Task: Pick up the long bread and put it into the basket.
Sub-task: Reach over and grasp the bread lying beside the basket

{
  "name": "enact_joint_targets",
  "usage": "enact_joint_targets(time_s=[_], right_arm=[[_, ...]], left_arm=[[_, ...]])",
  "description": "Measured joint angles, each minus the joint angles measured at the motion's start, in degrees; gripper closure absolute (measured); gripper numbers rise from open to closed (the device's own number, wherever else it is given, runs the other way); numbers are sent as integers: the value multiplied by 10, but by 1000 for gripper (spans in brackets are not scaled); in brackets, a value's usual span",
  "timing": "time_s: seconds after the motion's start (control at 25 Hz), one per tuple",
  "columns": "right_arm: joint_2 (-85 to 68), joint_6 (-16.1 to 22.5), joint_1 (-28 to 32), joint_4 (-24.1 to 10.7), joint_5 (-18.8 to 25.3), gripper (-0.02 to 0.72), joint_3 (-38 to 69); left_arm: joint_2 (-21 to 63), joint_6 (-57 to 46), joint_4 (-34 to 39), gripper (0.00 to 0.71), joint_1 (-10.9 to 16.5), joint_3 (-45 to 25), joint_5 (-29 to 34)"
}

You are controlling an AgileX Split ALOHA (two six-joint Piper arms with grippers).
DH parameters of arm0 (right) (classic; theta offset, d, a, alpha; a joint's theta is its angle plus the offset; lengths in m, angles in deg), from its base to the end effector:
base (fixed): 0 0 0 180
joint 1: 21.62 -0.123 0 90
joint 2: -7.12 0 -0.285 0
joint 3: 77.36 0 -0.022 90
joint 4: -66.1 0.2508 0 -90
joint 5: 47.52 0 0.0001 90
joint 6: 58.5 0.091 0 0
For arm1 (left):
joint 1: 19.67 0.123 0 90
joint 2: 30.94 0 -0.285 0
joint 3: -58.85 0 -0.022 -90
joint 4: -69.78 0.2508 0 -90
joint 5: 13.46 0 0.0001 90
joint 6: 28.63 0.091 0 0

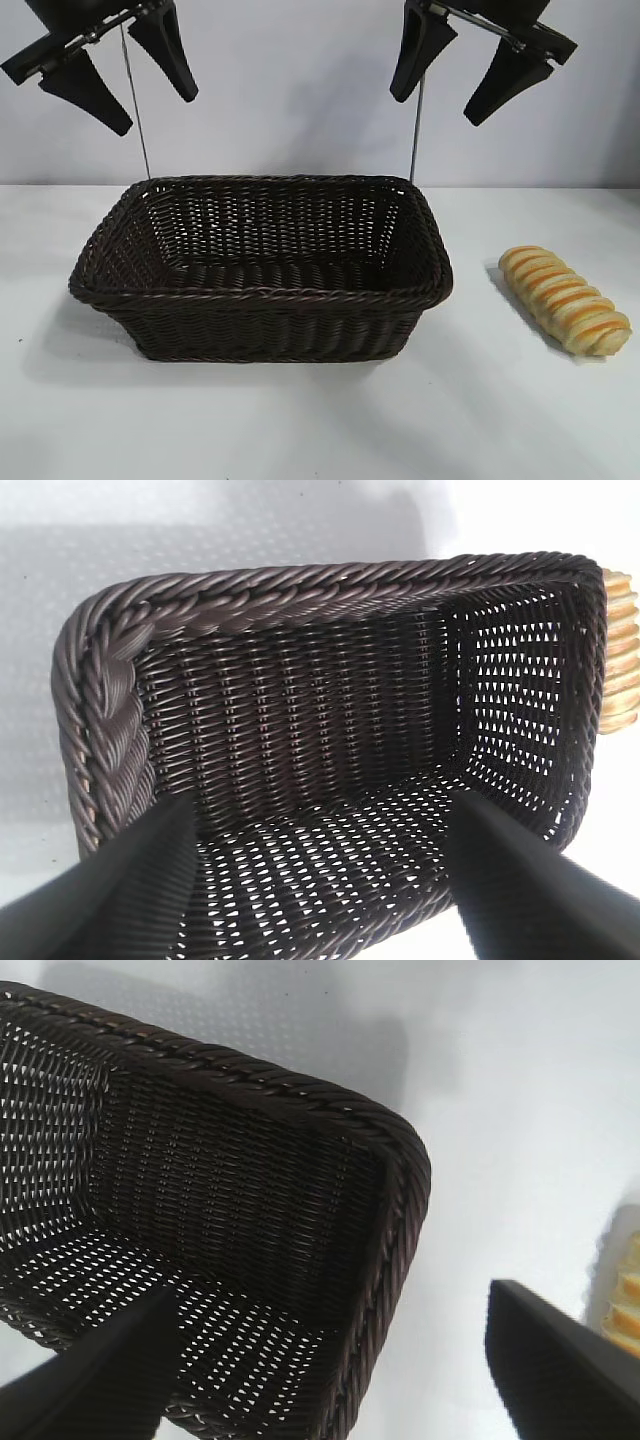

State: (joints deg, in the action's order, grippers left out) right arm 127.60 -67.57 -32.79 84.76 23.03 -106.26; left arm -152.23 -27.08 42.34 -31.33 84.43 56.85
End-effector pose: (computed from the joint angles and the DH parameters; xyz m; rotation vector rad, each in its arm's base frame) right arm 0.4105 0.1090 0.3016 -0.4083 2.7714 0.4659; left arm 0.4059 -0.1241 0.2848 0.1750 2.8536 -0.7132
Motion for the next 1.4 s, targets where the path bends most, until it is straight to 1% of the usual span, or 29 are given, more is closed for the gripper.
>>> enact_joint_targets(time_s=[0.08,0.12,0.2,0.32,0.44,0.6,0.8,0.92,1.12,1.28,1.4], right_arm=[[0,1,0,-26,0,104,0],[0,4,0,-46,0,104,0],[0,17,0,-97,0,104,0],[0,37,1,-163,3,104,0],[0,48,14,-187,3,104,0],[-2,50,40,-191,1,104,29],[-2,49,65,-195,1,104,108],[-2,49,75,-200,-14,104,140],[-2,49,77,-197,-32,104,151],[9,49,77,-194,-33,104,151],[24,49,77,-193,-42,104,155]], left_arm=[[0,0,0,199,0,0,0],[0,0,0,199,0,0,0],[0,1,0,199,0,0,0],[0,1,0,199,0,0,0],[0,1,0,199,0,0,0],[0,1,0,199,0,0,0],[0,1,-1,199,0,0,0],[0,1,-8,199,0,0,0],[0,1,-11,199,0,0,-3],[0,1,-12,199,0,0,-6],[0,1,-12,199,0,0,-6]])
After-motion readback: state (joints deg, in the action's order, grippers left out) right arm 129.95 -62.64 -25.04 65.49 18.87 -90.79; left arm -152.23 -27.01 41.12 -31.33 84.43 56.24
